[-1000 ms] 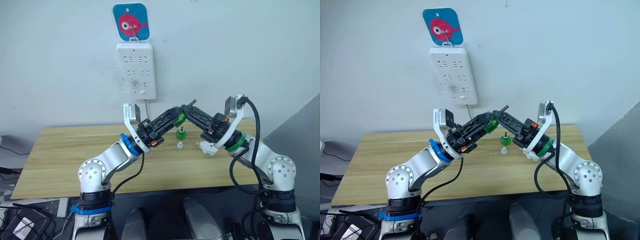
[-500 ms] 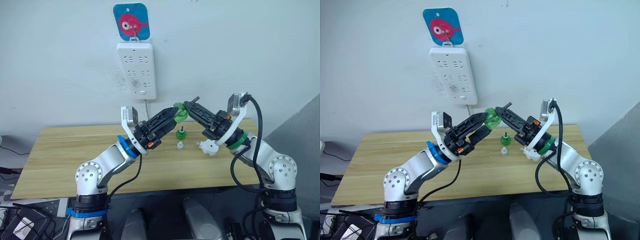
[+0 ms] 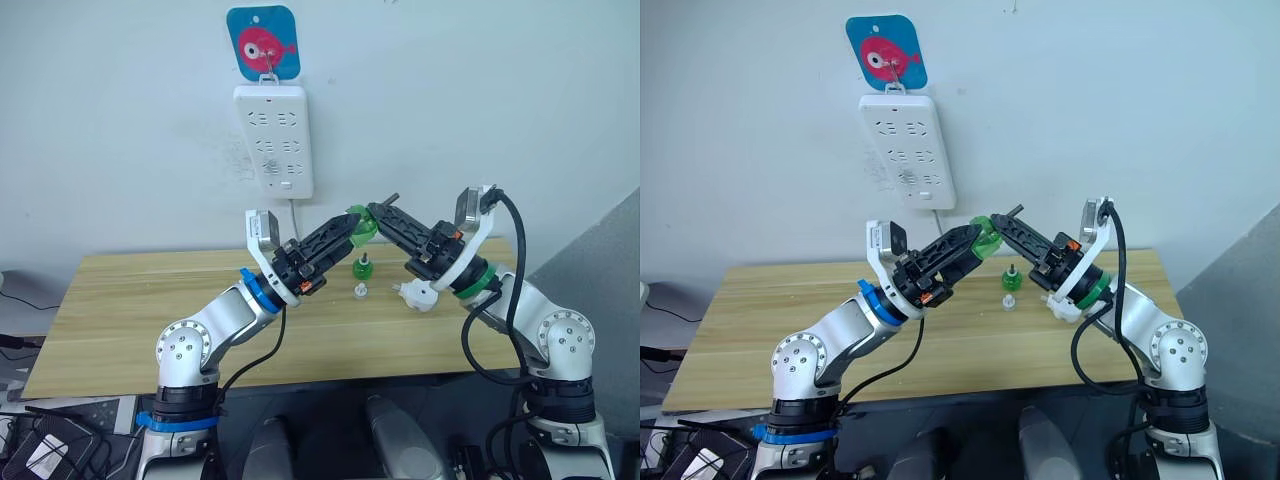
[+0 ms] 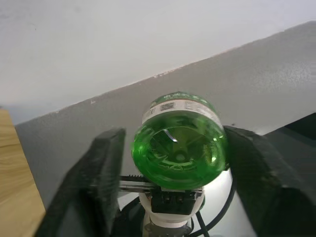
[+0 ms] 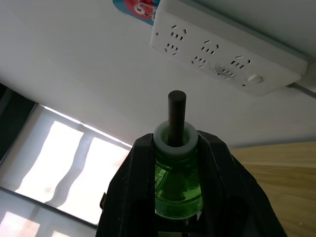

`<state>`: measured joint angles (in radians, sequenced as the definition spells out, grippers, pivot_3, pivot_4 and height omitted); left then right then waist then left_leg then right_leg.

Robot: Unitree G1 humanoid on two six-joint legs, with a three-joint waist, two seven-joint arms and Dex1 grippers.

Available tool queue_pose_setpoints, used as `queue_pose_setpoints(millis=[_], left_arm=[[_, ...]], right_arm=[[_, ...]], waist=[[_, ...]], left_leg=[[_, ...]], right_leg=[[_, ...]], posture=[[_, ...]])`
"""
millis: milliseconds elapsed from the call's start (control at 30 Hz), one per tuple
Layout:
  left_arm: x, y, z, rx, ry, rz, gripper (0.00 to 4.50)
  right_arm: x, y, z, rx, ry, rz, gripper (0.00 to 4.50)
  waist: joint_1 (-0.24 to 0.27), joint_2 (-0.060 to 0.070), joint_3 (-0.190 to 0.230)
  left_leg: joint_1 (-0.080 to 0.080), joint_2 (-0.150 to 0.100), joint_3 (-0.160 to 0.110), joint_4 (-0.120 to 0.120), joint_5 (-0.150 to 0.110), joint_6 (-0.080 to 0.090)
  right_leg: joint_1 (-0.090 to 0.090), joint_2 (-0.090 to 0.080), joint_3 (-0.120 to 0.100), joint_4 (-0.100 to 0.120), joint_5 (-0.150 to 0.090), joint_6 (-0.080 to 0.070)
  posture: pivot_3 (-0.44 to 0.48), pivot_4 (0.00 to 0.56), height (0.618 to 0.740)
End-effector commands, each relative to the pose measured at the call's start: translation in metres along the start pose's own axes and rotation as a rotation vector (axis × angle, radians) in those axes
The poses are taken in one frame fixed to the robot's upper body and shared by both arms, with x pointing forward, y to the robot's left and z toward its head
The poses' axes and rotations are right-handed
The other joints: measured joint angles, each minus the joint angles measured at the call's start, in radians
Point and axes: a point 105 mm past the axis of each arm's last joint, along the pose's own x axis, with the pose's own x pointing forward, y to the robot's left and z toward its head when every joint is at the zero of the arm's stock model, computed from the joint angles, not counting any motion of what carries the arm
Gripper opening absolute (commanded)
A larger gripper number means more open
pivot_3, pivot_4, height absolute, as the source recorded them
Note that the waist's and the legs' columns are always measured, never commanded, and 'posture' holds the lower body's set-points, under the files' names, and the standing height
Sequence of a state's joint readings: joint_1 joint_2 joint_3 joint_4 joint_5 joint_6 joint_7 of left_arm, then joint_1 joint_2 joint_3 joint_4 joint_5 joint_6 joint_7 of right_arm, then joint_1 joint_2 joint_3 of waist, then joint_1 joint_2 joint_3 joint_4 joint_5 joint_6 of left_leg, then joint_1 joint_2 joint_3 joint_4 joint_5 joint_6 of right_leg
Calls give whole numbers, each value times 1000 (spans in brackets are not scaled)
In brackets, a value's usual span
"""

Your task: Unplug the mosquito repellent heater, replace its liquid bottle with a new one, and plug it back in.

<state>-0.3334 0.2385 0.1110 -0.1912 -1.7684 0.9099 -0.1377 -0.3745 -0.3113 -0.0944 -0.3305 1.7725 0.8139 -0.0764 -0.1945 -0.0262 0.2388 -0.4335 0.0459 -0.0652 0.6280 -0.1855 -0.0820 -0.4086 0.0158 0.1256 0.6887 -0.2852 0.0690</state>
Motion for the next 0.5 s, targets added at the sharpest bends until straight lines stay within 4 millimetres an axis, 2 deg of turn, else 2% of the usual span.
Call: queue_pose_setpoints(millis=[33,200,267,300,433,500], left_arm=[[4,-5,-5,19,30,-18,2314],[2,-2,-6,34,37,-6,2279],[2,-1,-6,36,28,-2,2279],[1,-1,-6,43,25,0,2279],[-5,0,0,78,13,20,2279],[-10,3,3,123,18,48,2279]], right_arm=[[1,18,-2,-22,19,77,811],[-2,17,-9,-29,67,76,811],[-6,13,-5,-58,61,44,811],[-9,7,-1,-95,63,8,1537],[-30,-22,19,-288,133,-169,2947],[-44,-39,29,-442,231,-274,3683]], waist=[[0,0,0],[0,0,0],[0,0,0],[0,0,0],[2,0,0],[2,0,0]], left_leg=[[0,0,0,0,0,0],[0,0,0,0,0,0],[0,0,0,0,0,0],[0,0,0,0,0,0],[0,0,1,0,0,0],[0,-1,1,0,0,0]], right_leg=[[0,0,0,0,0,0],[0,0,0,-1,0,0],[0,0,0,-1,0,0],[0,0,0,-1,0,0],[0,0,1,-2,0,0],[0,0,2,-3,0,0]], posture=[[-223,176,740],[-224,173,740],[-224,172,740],[-224,172,740],[-226,179,740],[-228,181,740]])
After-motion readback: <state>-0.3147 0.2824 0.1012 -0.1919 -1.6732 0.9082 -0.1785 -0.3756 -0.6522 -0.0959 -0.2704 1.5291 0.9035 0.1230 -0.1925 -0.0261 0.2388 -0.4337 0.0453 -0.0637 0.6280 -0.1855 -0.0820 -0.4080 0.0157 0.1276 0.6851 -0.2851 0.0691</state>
